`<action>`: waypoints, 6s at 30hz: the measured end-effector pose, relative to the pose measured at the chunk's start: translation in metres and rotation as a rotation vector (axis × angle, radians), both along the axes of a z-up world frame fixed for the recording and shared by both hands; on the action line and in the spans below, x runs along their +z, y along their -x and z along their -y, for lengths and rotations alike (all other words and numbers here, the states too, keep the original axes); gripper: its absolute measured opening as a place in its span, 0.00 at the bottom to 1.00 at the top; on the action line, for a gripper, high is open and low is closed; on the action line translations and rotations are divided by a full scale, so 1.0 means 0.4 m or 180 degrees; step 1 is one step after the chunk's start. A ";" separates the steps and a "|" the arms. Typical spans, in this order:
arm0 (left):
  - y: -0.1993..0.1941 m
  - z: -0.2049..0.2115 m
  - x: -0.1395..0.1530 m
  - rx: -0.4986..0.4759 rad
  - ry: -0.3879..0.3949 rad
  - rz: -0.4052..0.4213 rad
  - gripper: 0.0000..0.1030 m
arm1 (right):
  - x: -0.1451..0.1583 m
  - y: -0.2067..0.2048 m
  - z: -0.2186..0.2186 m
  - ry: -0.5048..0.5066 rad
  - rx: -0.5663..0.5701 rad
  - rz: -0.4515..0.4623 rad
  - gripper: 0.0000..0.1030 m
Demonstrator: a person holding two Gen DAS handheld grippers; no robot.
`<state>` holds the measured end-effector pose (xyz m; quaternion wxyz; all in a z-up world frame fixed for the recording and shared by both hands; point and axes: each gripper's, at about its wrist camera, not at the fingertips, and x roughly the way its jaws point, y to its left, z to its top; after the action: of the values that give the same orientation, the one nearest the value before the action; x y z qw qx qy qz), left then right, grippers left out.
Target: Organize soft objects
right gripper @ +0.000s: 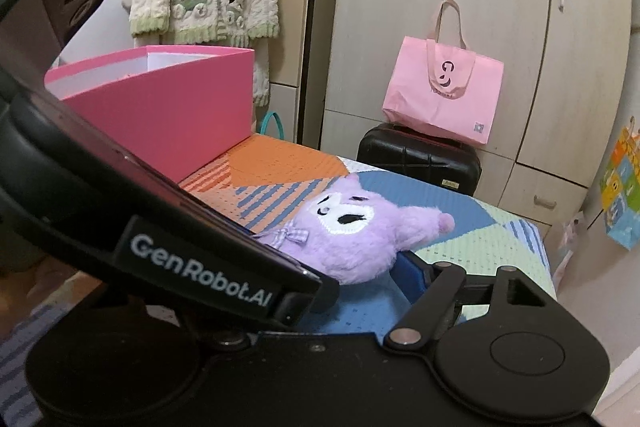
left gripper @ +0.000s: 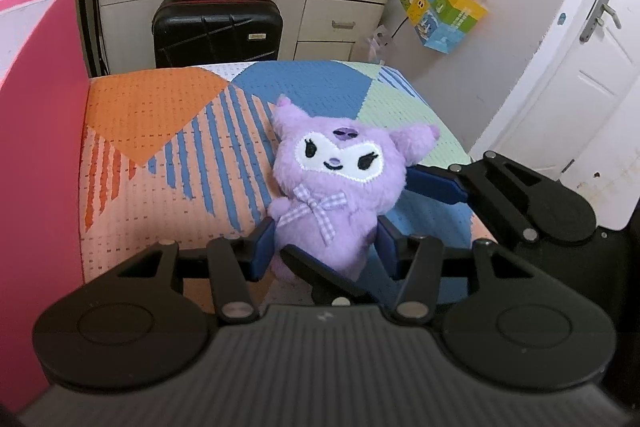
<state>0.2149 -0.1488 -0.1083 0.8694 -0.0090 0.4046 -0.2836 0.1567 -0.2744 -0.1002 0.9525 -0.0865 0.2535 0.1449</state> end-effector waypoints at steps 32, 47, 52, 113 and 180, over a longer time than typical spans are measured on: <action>0.008 0.014 -0.029 -0.0341 0.0112 0.0125 0.63 | -0.039 0.049 0.044 -0.0469 -0.0057 -0.0482 0.78; 0.071 0.017 -0.014 -0.0204 -0.0058 0.0208 0.51 | -0.030 0.067 0.035 -0.0708 -0.0194 -0.0509 0.51; 0.108 -0.005 0.006 -0.0202 -0.0082 0.0187 0.51 | -0.019 0.098 0.026 -0.0772 -0.0180 -0.0508 0.51; 0.012 -0.629 0.284 0.1172 0.0675 0.0233 0.51 | 0.311 -0.040 -0.476 -0.0796 0.1072 -0.0245 0.52; 0.489 -0.509 0.311 0.0938 0.0028 0.1347 0.92 | 0.365 0.297 -0.227 -0.0118 -0.0068 0.0121 1.00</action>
<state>0.0195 0.0546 0.0160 0.9666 -0.0121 0.2067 -0.1513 0.0378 -0.1837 0.0458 0.9601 -0.0688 0.2335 0.1377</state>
